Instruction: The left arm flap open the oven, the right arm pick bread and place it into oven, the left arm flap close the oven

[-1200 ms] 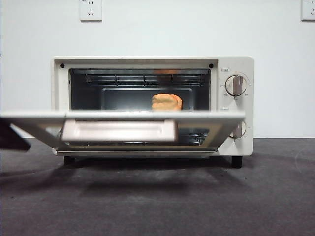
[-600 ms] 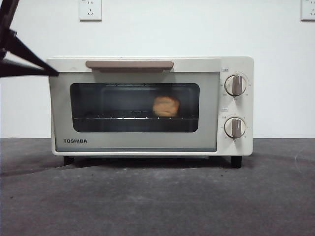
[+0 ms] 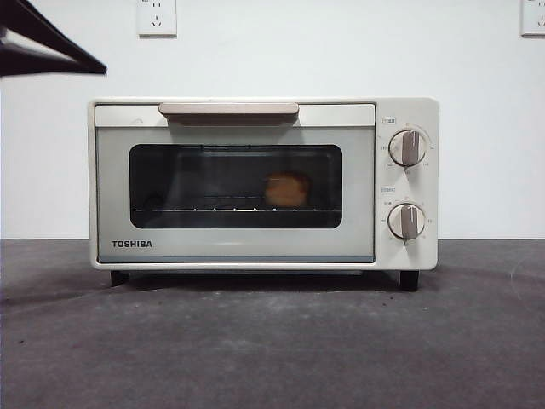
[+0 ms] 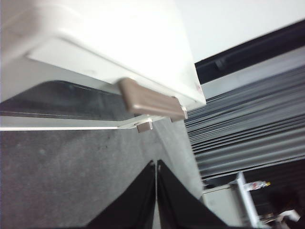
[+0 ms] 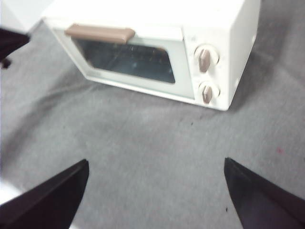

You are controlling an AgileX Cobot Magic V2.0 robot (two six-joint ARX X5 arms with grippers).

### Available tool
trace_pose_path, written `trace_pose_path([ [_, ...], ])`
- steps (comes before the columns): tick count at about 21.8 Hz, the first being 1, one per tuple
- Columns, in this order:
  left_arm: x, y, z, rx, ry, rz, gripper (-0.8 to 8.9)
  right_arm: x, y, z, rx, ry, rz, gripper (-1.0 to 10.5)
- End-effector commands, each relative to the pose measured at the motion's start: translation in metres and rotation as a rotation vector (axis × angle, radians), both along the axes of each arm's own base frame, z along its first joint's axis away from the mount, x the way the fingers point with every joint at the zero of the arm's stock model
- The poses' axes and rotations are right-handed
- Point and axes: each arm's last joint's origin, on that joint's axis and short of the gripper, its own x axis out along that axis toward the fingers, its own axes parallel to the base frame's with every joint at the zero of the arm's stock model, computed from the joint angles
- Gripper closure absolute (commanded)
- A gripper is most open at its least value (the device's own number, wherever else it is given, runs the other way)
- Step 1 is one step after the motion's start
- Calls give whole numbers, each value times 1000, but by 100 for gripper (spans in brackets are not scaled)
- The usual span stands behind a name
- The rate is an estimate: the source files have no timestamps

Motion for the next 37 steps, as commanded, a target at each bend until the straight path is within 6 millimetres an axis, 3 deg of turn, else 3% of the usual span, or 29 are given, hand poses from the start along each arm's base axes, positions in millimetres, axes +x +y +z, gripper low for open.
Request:
trace_pose_path([
  [1,-10,-1,13,80,-152,-41,804,0,1,8,39,-36,7,490],
  [6,-43,0,37,203,-314,-77,803,2,3,14,88,-84,15,490],
  [16,-90,0,80,491,-434,-88,803,0,5,14,26,-129,142,491],
  [27,-141,5,90,523,-539,-12,803,0,4,14,-15,-164,158,492],
  [29,-144,5,91,524,-552,-7,803,0,4,14,-15,-164,158,559],
  [32,-145,5,92,523,-557,-6,803,0,4,14,-17,-162,159,956],
  [37,-145,5,91,523,-557,-6,803,0,4,14,-14,-160,157,930],
])
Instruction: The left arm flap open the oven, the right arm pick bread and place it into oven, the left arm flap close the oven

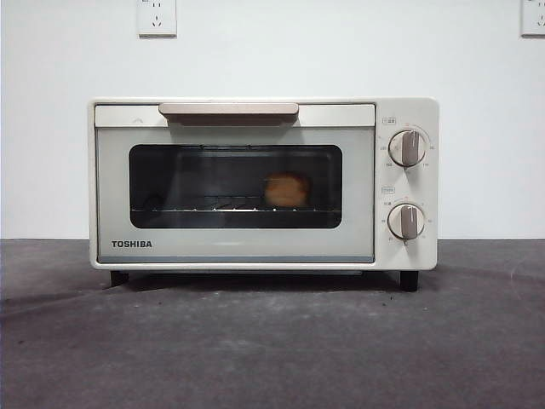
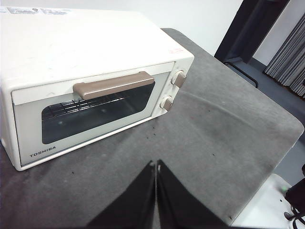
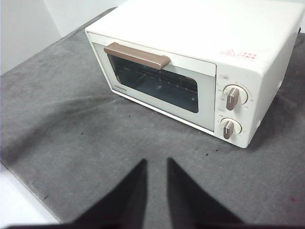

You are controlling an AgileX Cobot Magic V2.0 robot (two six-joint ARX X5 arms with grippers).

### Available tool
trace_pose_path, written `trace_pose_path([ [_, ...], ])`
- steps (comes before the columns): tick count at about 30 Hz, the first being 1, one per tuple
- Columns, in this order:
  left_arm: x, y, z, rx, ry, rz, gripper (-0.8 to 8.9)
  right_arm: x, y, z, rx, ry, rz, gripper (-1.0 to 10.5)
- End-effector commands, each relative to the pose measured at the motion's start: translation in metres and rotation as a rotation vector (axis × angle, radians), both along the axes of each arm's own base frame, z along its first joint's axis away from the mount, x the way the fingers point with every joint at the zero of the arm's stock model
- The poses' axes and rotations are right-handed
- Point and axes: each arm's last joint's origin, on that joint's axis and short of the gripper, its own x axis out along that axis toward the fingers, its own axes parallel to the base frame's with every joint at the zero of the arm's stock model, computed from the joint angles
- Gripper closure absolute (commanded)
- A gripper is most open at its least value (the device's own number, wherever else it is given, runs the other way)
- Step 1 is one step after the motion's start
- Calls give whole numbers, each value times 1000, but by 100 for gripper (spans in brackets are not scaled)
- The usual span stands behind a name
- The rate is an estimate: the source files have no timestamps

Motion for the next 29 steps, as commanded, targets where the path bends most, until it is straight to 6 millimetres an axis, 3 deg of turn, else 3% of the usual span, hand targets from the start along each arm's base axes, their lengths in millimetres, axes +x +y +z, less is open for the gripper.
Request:
trace_pose_path([
  [1,-1,0,6,9,-39,-7,804,-1,0,6,13,-22,13,930],
  [21,-1,0,2,9,-38,-7,803,-1,0,6,12,-22,13,930],
  [25,1,1,-14,40,-56,17,803,-1,0,6,12,-22,13,930],
  [29,12,5,-47,24,-90,227,803,-1,0,6,12,-22,13,930],
])
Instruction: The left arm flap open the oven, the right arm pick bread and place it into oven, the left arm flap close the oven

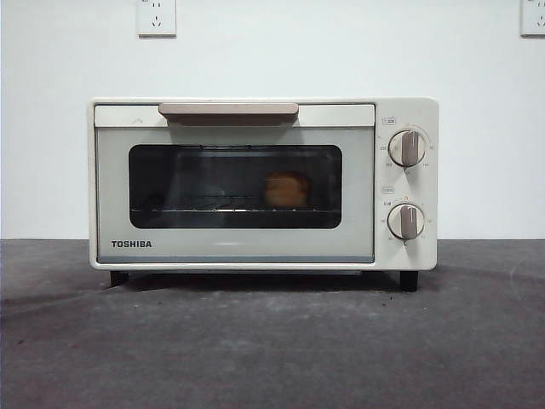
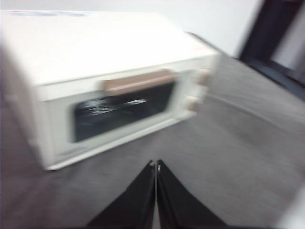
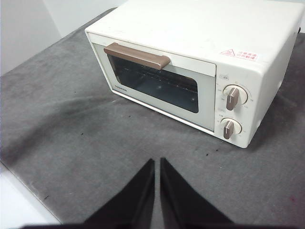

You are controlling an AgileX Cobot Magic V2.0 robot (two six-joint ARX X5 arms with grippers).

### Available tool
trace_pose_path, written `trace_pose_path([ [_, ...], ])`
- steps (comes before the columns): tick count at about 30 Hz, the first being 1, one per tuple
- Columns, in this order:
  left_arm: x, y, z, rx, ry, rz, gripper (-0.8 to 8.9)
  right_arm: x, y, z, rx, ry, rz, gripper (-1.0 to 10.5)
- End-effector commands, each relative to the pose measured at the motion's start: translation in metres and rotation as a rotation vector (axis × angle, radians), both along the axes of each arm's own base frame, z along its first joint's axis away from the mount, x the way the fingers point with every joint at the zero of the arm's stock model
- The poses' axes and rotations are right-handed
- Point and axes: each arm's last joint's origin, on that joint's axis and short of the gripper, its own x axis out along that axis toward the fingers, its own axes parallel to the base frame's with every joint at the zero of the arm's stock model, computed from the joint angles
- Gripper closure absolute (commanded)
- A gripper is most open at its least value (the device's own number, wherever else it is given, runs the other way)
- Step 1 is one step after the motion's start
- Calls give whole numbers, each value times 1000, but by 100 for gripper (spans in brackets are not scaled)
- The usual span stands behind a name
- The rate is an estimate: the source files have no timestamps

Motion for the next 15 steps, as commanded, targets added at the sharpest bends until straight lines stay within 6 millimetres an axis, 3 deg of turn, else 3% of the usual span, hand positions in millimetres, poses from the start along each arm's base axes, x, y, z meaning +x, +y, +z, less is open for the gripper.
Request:
trace_pose_path([
  [1,8,4,-24,-19,-46,179,803,-1,0,6,12,-22,13,930],
  [10,13,17,-106,18,-229,557,804,-1,0,6,12,-22,13,930],
  [15,15,21,-135,45,-228,688,803,-1,0,6,12,-22,13,931],
])
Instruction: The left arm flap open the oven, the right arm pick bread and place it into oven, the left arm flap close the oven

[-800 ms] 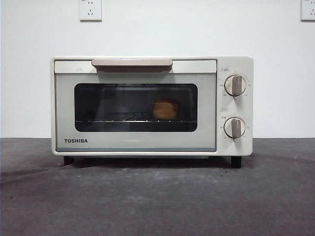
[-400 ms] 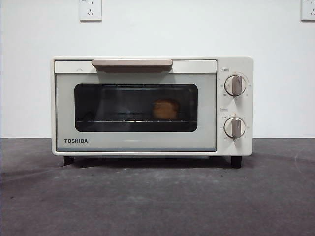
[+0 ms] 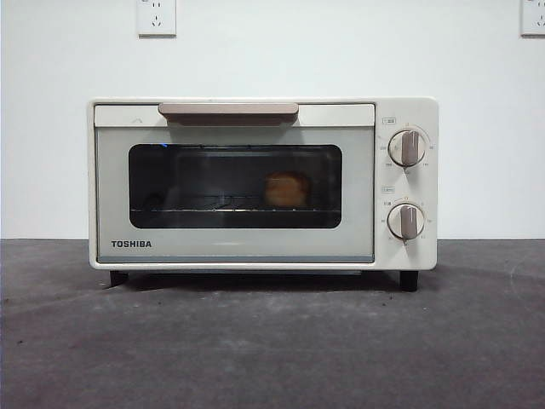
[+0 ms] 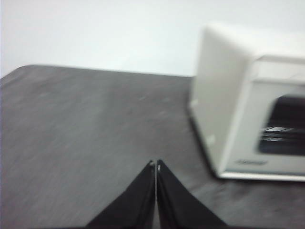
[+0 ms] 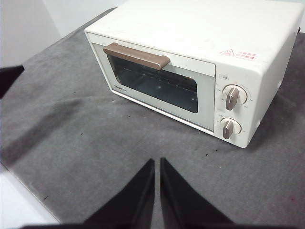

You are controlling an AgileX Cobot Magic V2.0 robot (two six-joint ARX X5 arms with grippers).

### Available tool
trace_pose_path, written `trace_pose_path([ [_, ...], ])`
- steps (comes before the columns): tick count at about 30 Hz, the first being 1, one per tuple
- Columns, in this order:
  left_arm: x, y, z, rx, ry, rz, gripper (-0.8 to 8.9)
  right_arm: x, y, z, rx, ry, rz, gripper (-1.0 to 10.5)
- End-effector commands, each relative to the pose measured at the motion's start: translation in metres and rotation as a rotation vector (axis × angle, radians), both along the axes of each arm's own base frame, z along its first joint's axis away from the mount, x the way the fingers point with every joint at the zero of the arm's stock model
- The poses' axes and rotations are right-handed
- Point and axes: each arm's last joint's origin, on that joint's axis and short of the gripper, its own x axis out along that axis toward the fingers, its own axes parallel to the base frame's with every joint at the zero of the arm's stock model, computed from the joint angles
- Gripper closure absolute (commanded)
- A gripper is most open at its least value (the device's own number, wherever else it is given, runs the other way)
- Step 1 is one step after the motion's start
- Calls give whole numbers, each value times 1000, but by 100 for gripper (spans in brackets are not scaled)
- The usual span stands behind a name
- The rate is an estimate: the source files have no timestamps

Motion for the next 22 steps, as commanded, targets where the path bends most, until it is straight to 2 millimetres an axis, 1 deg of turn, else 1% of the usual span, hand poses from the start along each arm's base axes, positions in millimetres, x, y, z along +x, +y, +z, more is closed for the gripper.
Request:
trace_pose_path([
  [1,1,1,-9,2,-12,36,804,-1,0,6,12,-22,13,930],
  [9,6,1,-39,4,75,36,803,-1,0,5,12,-21,13,930],
  [22,6,1,-37,4,58,33,804,-1,0,6,12,-22,13,930],
])
